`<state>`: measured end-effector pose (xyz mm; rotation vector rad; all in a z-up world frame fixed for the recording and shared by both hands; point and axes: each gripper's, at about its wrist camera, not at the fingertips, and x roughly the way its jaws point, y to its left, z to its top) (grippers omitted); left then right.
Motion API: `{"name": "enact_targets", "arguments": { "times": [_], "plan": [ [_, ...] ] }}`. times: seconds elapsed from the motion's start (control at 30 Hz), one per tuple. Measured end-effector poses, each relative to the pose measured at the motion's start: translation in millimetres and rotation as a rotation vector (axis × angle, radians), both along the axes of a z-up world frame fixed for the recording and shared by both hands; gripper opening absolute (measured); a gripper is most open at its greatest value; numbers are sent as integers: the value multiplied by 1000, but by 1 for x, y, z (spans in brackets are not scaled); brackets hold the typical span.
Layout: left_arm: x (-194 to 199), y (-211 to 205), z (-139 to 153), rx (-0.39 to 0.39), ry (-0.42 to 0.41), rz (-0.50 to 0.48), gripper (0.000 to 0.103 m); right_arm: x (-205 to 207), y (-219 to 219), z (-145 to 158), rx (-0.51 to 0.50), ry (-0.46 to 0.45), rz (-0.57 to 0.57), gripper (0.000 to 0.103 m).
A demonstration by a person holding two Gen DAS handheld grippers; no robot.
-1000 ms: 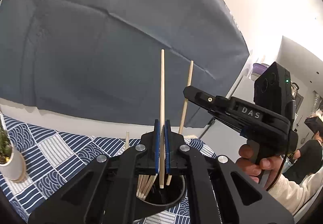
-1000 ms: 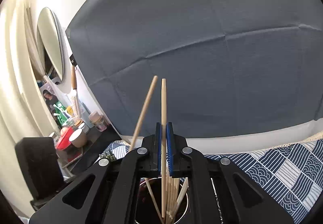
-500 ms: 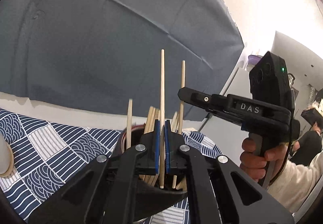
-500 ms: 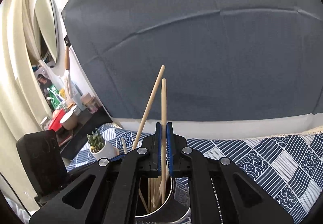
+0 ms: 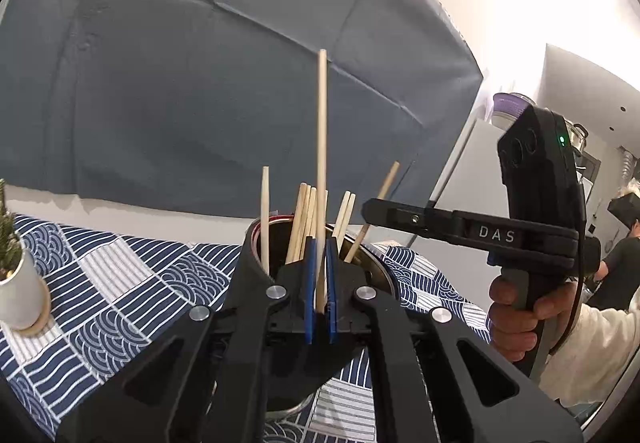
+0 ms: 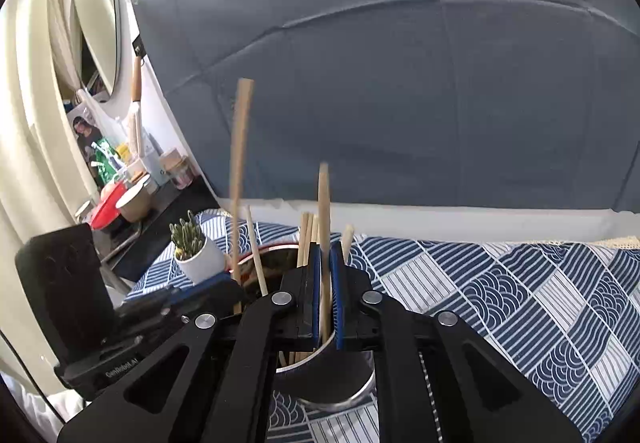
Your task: Organize utensils
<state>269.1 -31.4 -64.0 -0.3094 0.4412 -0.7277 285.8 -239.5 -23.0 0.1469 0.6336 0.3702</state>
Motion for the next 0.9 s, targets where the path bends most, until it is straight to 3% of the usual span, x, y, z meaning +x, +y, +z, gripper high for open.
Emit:
{"name": "enact_targets", "arguments": {
  "times": [0.1, 0.17, 0.2, 0.23, 0.4, 0.47, 0.53, 0.63, 0.9],
  "plan": [
    [-7, 3, 1, 15, 14, 17, 6, -11, -1, 4, -8, -24, -18, 9],
    [-14, 7, 3, 33, 19, 34, 16, -16, -2, 6, -17, -24, -25, 16],
    [-18, 8, 4, 40, 19, 41, 20, -19, -3, 8, -19, -28, -30, 25],
    [-22, 10, 5, 47, 20, 52, 31, -23, -4, 9, -20, -34, -36, 33],
    [-36, 18, 16, 75, 15, 111, 74, -40, -9, 17, -27, -57, -62, 53],
    [-45, 22, 21, 81, 14, 128, 99, -49, -10, 21, -41, -68, -74, 62],
    [-55, 27, 27, 80, 4, 142, 97, -57, -11, 24, -59, -80, -97, 75],
    [-64, 32, 33, 105, 28, 174, 97, -73, -13, 29, -89, -105, -125, 85],
    [-101, 35, 46, 207, 110, 252, 97, -116, -18, 34, -108, -95, -174, 91]
  ]
}}
